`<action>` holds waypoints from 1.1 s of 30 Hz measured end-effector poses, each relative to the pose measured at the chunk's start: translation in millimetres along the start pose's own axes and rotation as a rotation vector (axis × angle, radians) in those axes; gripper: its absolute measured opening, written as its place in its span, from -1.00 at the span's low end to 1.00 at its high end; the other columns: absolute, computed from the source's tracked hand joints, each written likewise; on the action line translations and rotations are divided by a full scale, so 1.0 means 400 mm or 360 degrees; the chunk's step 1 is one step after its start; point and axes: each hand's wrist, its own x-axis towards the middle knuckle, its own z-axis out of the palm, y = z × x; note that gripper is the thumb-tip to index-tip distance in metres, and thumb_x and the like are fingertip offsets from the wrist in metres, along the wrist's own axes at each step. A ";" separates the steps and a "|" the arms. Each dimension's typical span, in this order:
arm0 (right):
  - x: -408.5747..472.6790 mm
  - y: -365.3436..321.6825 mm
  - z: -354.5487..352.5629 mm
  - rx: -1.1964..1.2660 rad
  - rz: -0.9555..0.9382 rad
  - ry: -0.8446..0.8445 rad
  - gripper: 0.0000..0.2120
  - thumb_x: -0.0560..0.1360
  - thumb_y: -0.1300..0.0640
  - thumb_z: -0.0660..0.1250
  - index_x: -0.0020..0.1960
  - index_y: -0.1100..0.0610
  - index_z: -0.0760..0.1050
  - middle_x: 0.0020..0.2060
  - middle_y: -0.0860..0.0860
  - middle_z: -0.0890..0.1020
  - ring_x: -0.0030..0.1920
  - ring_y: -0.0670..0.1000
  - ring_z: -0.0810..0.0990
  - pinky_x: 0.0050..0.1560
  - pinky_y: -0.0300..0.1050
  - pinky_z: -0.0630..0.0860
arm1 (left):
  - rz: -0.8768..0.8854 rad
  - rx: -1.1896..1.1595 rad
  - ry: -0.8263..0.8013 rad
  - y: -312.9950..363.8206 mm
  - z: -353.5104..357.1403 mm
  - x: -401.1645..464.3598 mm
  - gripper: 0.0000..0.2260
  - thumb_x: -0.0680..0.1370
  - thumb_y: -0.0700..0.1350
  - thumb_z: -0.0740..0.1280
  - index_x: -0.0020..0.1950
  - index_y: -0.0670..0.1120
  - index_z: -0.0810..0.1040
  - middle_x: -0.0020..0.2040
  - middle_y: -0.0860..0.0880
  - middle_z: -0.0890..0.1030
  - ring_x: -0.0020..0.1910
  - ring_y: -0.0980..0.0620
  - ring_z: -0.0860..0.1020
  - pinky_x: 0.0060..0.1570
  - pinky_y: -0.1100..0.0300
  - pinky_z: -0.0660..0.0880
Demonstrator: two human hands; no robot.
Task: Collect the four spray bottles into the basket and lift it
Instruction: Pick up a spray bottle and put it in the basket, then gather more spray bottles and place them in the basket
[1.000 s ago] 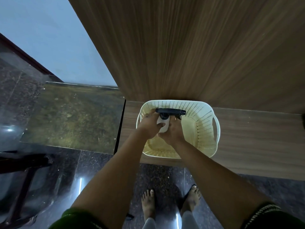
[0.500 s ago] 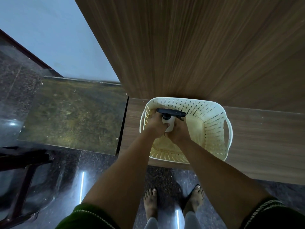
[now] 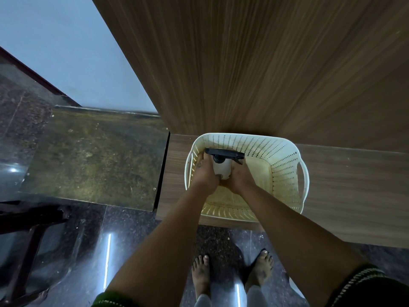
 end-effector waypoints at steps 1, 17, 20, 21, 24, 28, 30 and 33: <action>0.001 -0.001 0.000 -0.0013 0.0008 0.0007 -0.09 0.20 0.03 0.59 0.44 0.10 0.23 0.37 0.02 0.37 0.38 0.01 0.30 0.17 -0.34 0.19 | 0.0015 0.0025 0.0032 0.002 0.002 -0.004 -0.27 0.40 -0.24 0.45 0.48 -0.12 0.15 0.40 -0.14 0.34 0.38 -0.14 0.36 0.33 0.02 0.34; -0.055 -0.019 -0.007 0.0015 -0.0030 0.0185 -0.07 0.24 0.05 0.58 0.46 0.11 0.16 0.32 0.08 0.36 0.33 0.07 0.37 0.16 -0.34 0.31 | 0.0054 -0.0007 0.0101 0.026 -0.032 -0.076 -0.19 0.46 -0.25 0.41 0.54 -0.08 -0.04 0.51 -0.17 0.17 0.42 -0.16 0.33 0.34 0.01 0.34; -0.086 -0.032 -0.009 0.0083 0.0031 0.0256 -0.01 0.22 0.06 0.59 0.47 0.07 0.08 0.28 0.12 0.34 0.31 0.13 0.40 0.29 0.02 0.44 | 0.0117 -0.0025 0.0108 0.029 -0.040 -0.111 -0.17 0.45 -0.29 0.40 0.55 -0.10 -0.06 0.53 -0.15 0.10 0.46 -0.15 0.28 0.40 0.00 0.32; -0.097 -0.033 -0.011 0.0092 0.0072 0.0261 0.01 0.22 0.06 0.60 0.47 0.06 0.06 0.28 0.12 0.33 0.31 0.14 0.39 0.29 0.07 0.44 | 0.0135 -0.0019 0.0111 0.028 -0.042 -0.124 -0.16 0.45 -0.30 0.39 0.55 -0.11 -0.07 0.54 -0.15 0.09 0.48 -0.13 0.25 0.41 0.03 0.29; -0.131 -0.036 -0.020 0.0154 0.0139 0.0289 -0.07 0.28 0.09 0.57 0.46 0.00 0.05 0.27 0.12 0.35 0.24 0.12 0.46 0.15 -0.03 0.45 | 0.0190 -0.0023 0.0137 0.026 -0.047 -0.170 -0.17 0.45 -0.31 0.38 0.55 -0.15 -0.09 0.55 -0.14 0.06 0.51 -0.10 0.18 0.43 0.12 0.19; -0.188 -0.046 -0.041 0.0346 0.0156 0.0443 -0.23 0.36 0.12 0.50 0.43 -0.01 0.16 0.20 0.07 0.44 0.03 -0.01 0.51 -0.06 -0.17 0.41 | 0.0241 -0.0107 0.0201 0.030 -0.042 -0.238 -0.21 0.49 -0.26 0.36 0.55 -0.13 -0.08 0.56 -0.11 0.06 0.52 -0.09 0.15 0.39 0.20 0.13; -0.223 -0.049 -0.053 0.0417 0.0134 0.0487 -0.28 0.37 0.13 0.50 0.41 0.00 0.20 0.17 0.05 0.46 0.02 -0.01 0.51 -0.07 -0.19 0.42 | 0.0273 -0.0132 0.0265 0.035 -0.034 -0.275 -0.24 0.51 -0.24 0.34 0.55 -0.12 -0.07 0.56 -0.09 0.07 0.52 -0.08 0.15 0.35 0.24 0.11; -0.283 -0.051 -0.071 0.0480 0.0048 0.0540 -0.38 0.39 0.17 0.47 0.35 0.04 0.26 0.15 0.05 0.47 0.03 -0.05 0.49 -0.04 -0.21 0.42 | 0.0306 -0.0222 0.0404 0.041 -0.024 -0.344 -0.28 0.51 -0.23 0.34 0.54 -0.13 -0.01 0.53 -0.08 0.15 0.49 -0.05 0.22 0.34 0.25 0.16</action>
